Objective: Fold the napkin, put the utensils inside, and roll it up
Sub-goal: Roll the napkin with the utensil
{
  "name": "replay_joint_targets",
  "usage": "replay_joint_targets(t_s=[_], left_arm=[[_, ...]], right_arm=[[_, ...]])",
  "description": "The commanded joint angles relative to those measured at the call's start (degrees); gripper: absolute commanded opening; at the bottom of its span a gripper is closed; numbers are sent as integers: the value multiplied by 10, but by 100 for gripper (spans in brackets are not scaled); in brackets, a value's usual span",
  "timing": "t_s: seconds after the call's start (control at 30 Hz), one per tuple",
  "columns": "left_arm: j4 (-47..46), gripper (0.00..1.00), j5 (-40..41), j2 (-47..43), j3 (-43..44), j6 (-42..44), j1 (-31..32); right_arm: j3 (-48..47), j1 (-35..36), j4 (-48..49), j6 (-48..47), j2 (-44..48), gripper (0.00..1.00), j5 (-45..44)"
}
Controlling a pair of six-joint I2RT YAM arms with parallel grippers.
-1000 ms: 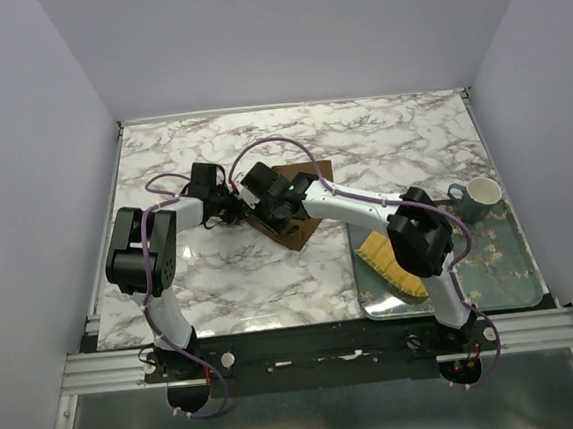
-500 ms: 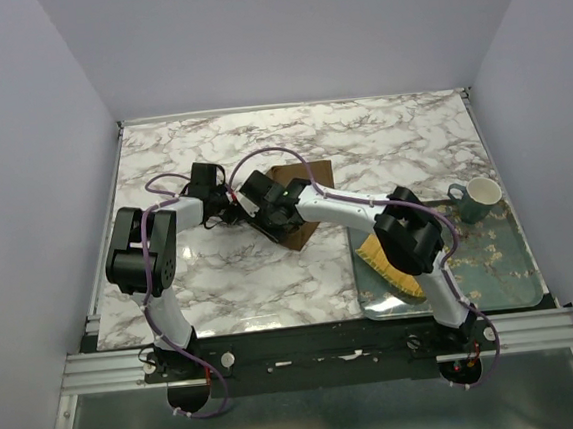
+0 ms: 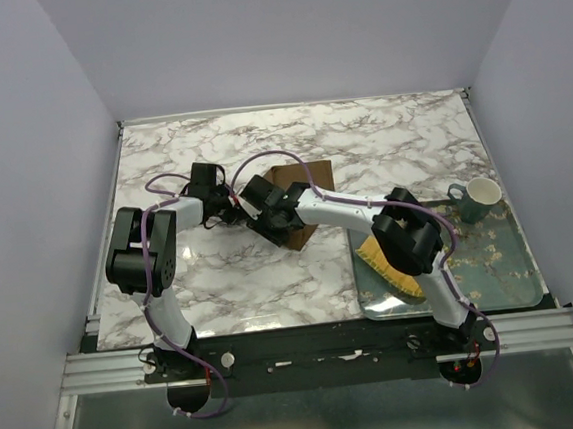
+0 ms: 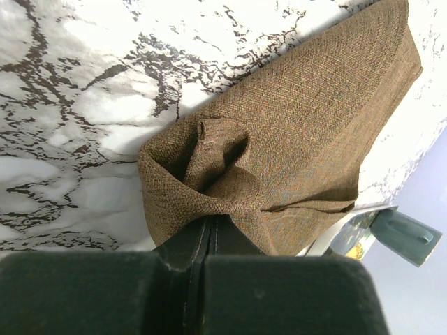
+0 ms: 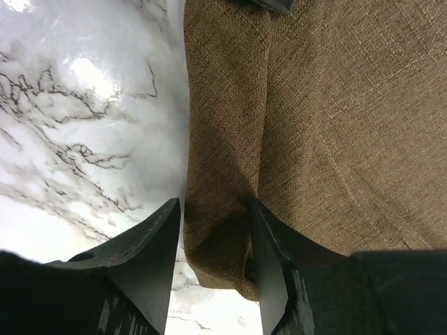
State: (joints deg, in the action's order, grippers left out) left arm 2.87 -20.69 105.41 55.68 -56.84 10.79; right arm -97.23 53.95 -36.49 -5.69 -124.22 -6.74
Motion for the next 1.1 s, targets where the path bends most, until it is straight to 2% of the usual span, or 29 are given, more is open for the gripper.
replay_joint_targets(t_s=[0.0,0.27,0.37,0.4,0.47,0.5,0.57,0.6,0.67,0.7,0.73,0.8,0.93,1.07], left_arm=[[83,0,82,54,-29,31,-4],[82,0,79,52,-32,32,-3],[80,0,76,49,-35,36,-4],[79,0,74,45,-36,38,-3],[74,0,71,38,-42,43,-4],[67,0,70,32,-45,44,-4],[66,0,64,28,-47,46,-8],[65,0,62,22,-49,47,-8],[64,2,58,12,-48,52,-9],[58,5,56,-4,-49,59,-9],[53,13,54,-17,-51,66,-10],[55,23,64,-58,-41,92,-13],[106,43,72,-108,7,138,-12],[153,55,101,-159,15,156,-12]], right_arm=[[20,-2,10,-3,-25,54,-21],[56,-3,26,13,-40,55,-11],[62,-7,27,18,-50,41,4],[64,-9,32,22,-50,32,14],[71,-17,34,31,-50,26,27],[75,-18,38,35,-50,20,37],[85,-28,42,45,-44,15,61],[90,-32,49,49,-41,8,96],[107,-42,59,54,-32,3,133],[112,-42,66,54,-30,0,159],[115,-44,68,54,-30,1,176],[128,-51,84,74,-29,0,235],[150,-75,121,99,-23,1,339],[168,-112,161,139,-25,0,442]])
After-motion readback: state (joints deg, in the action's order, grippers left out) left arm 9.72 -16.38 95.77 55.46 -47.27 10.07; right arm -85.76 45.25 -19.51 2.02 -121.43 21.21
